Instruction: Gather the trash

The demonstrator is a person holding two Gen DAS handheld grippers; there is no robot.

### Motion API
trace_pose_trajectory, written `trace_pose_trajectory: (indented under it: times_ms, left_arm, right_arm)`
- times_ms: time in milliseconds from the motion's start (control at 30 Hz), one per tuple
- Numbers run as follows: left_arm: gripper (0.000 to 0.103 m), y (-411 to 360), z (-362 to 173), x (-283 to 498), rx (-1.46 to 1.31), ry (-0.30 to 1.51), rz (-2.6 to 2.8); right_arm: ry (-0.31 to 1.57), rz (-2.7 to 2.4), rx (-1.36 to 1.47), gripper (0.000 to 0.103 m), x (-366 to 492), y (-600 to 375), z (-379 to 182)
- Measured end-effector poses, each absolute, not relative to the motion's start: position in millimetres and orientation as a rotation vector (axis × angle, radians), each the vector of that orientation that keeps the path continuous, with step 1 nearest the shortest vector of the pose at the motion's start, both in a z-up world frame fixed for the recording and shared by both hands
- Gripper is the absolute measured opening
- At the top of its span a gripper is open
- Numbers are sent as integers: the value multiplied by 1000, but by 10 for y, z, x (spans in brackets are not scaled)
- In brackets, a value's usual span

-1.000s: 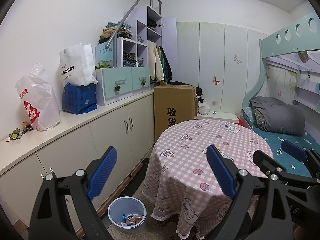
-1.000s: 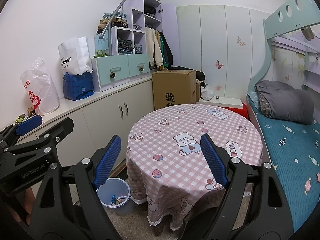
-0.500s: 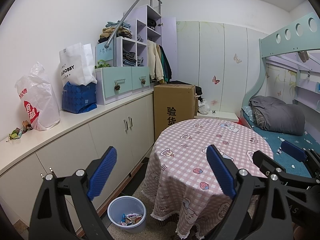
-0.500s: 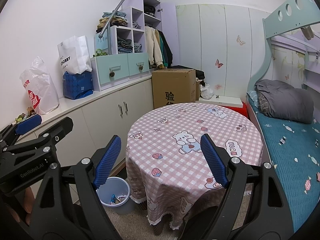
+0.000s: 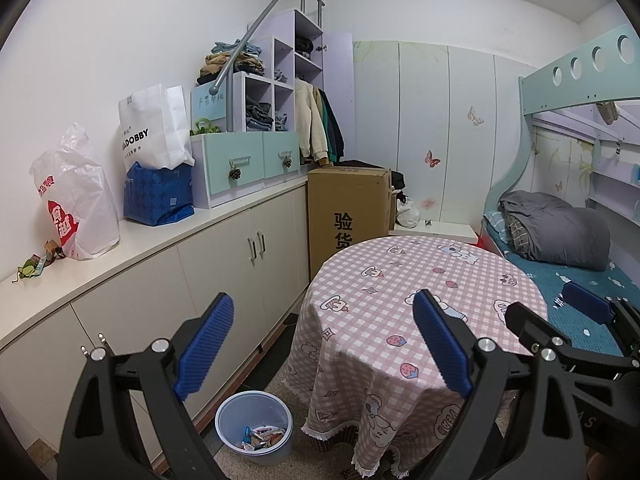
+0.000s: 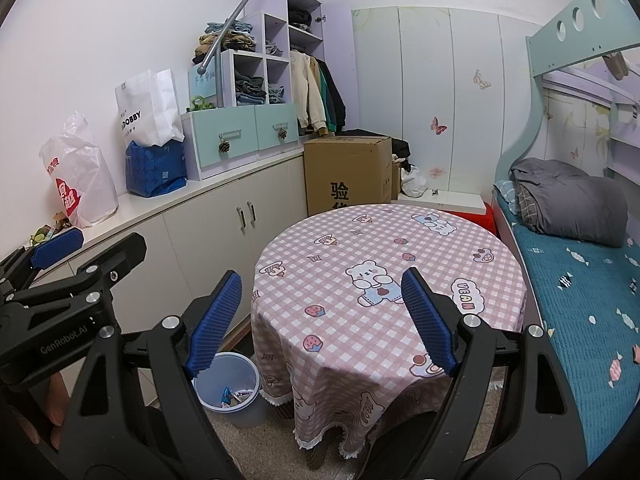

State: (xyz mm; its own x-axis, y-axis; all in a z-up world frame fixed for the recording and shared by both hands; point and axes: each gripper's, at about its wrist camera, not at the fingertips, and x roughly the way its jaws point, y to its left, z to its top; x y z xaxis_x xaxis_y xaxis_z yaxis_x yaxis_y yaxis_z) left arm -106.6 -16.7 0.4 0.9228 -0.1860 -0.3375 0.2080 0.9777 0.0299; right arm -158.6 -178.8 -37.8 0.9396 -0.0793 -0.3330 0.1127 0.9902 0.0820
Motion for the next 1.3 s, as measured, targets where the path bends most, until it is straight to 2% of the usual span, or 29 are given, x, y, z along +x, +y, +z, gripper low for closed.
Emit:
trace_pose_trajectory:
  times_ms: [1300]
  left_arm:
    - [90,-106,-71,-969,63,368,-203]
  right_arm:
    - [350,-95,106,81,-1620,-1778,-460]
